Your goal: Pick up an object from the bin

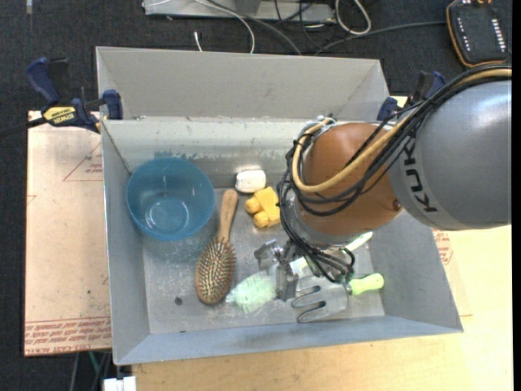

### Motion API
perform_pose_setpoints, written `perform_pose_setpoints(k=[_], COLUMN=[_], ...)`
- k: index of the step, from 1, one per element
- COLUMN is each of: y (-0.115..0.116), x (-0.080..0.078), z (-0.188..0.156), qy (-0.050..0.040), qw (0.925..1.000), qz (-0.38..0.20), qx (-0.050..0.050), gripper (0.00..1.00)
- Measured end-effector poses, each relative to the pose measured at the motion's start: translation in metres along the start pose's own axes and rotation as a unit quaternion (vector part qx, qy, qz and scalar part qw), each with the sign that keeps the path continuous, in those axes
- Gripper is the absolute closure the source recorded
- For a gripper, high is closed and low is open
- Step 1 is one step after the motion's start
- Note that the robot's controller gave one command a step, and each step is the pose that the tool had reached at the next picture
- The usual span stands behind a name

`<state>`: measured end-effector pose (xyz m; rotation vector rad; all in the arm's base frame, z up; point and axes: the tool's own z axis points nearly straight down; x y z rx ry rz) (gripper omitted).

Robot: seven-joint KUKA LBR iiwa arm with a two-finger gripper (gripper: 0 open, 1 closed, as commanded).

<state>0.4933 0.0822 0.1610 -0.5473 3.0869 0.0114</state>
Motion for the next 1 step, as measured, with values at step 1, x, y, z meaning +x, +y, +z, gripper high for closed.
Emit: perform_pose_setpoints(k=[1], y=[0.0005], x=[0.0], z=[-0.0193], qy=[0.0006], qw=[1.0], qz=[0.0], qx=[0.0], gripper=[1.0])
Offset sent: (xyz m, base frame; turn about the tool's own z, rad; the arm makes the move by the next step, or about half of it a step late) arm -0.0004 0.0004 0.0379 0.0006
